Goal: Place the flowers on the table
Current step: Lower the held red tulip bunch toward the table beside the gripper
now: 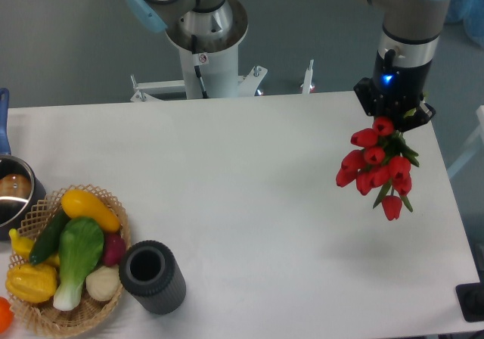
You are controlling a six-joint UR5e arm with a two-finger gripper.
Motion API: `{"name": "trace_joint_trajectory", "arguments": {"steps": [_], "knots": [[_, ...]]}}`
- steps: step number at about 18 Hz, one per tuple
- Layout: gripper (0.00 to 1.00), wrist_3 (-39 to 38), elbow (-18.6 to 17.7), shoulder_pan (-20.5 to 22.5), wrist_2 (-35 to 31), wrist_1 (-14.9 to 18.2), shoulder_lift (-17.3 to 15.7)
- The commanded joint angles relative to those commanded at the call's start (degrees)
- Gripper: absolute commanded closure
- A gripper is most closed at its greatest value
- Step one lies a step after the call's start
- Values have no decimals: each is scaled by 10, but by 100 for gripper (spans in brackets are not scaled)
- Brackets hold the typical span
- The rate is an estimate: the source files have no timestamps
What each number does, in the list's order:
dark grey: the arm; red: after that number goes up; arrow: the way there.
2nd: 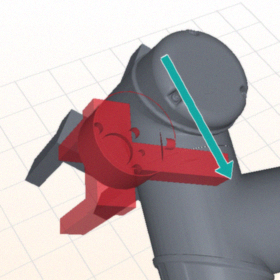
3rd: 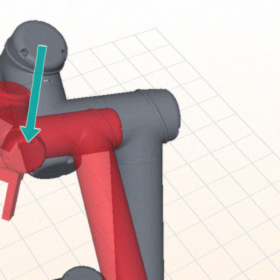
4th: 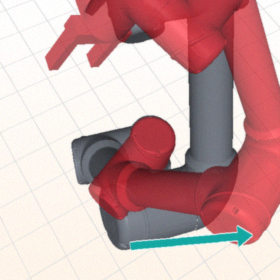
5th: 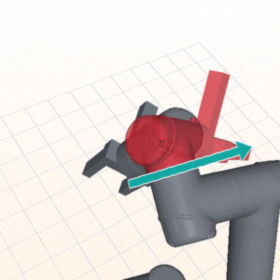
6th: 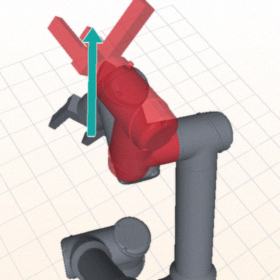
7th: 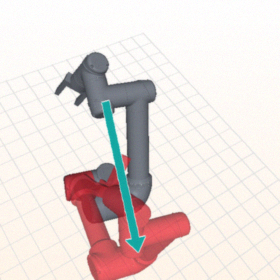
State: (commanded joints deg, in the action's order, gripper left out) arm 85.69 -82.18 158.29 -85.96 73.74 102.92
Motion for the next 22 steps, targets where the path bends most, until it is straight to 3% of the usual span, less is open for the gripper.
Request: {"name": "trace_joint_trajectory", "arguments": {"steps": [15,19,22], "knots": [[100,-6,-4,-6,2,-1,1],[100,-11,-23,-7,4,-4,5],[100,-61,-41,-29,8,-40,19]]}}
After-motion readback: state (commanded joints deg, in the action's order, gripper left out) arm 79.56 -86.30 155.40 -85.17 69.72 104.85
